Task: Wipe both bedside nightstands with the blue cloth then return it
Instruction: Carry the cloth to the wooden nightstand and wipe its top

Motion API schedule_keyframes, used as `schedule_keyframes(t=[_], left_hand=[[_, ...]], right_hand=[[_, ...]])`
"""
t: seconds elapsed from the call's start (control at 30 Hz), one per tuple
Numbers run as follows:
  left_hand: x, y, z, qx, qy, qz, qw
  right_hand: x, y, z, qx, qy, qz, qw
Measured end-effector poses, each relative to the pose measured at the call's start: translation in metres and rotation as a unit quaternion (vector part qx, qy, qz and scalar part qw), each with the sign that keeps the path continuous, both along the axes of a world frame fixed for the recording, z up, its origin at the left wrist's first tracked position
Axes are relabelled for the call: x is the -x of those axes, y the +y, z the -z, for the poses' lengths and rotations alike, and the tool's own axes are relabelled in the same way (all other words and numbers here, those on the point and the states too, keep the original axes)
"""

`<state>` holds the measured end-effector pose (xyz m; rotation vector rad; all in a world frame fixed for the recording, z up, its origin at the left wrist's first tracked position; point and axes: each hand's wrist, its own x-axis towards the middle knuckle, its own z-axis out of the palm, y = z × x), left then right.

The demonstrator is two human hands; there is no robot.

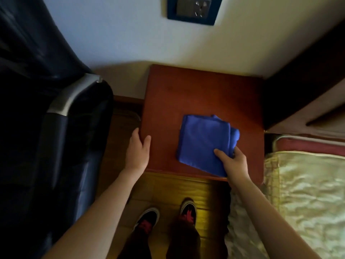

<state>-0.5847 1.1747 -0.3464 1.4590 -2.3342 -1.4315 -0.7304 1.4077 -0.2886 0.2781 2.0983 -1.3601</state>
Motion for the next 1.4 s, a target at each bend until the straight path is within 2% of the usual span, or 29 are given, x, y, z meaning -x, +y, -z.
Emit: schedule_keyframes(t=[0.1,0.17,0.23,0.3,0.4,0.47,0.5,0.67,0.77,0.93,1.07,1.23,1.33,1.4], left_hand=[[0.001,0.002,0.013,0.015,-0.003,0.007,1.000],[0.003,0.005,0.013,0.023,-0.006,0.012,1.000],[0.003,0.006,0.011,0.033,-0.009,0.018,0.999],[0.003,0.005,0.008,0.029,-0.005,0.018,0.999],[0.002,0.003,0.009,0.018,0.012,0.024,0.999],[0.000,0.002,0.012,0.022,0.024,0.027,0.999],[0.000,0.001,0.013,0.025,0.026,0.028,0.999],[-0.004,0.001,0.020,0.031,0.033,0.035,0.998],[-0.002,0.003,0.017,0.042,0.036,0.037,0.998],[0.003,0.006,0.007,0.033,0.025,0.031,0.999],[0.002,0.008,0.004,0.034,0.023,0.021,0.999],[0.000,0.005,0.013,0.033,0.021,0.007,0.999],[0.000,0.006,0.017,0.055,0.029,0.004,0.998],[-0.001,0.006,0.019,0.064,0.034,0.003,0.997]], right_hand=[[0.004,0.009,0.003,-0.058,0.006,-0.011,0.998],[0.007,0.014,-0.003,-0.162,0.077,-0.022,0.983],[0.004,0.012,-0.006,-0.266,0.242,-0.079,0.930],[-0.001,-0.006,-0.001,-0.279,0.368,-0.227,0.858],[-0.001,-0.035,0.028,-0.272,0.378,-0.409,0.785],[0.004,-0.039,0.049,-0.283,0.380,-0.444,0.760],[0.008,-0.036,0.055,-0.289,0.387,-0.437,0.759],[0.065,-0.006,0.061,-0.344,0.382,-0.305,0.802],[0.089,0.015,0.059,-0.363,0.362,-0.282,0.811],[0.028,0.049,0.057,-0.382,0.335,-0.253,0.824],[0.008,0.061,0.058,-0.387,0.343,-0.266,0.814],[0.090,0.018,0.065,-0.374,0.378,-0.261,0.806],[0.155,-0.020,0.069,-0.398,0.365,-0.224,0.811],[0.193,-0.040,0.069,-0.394,0.353,-0.235,0.815]])
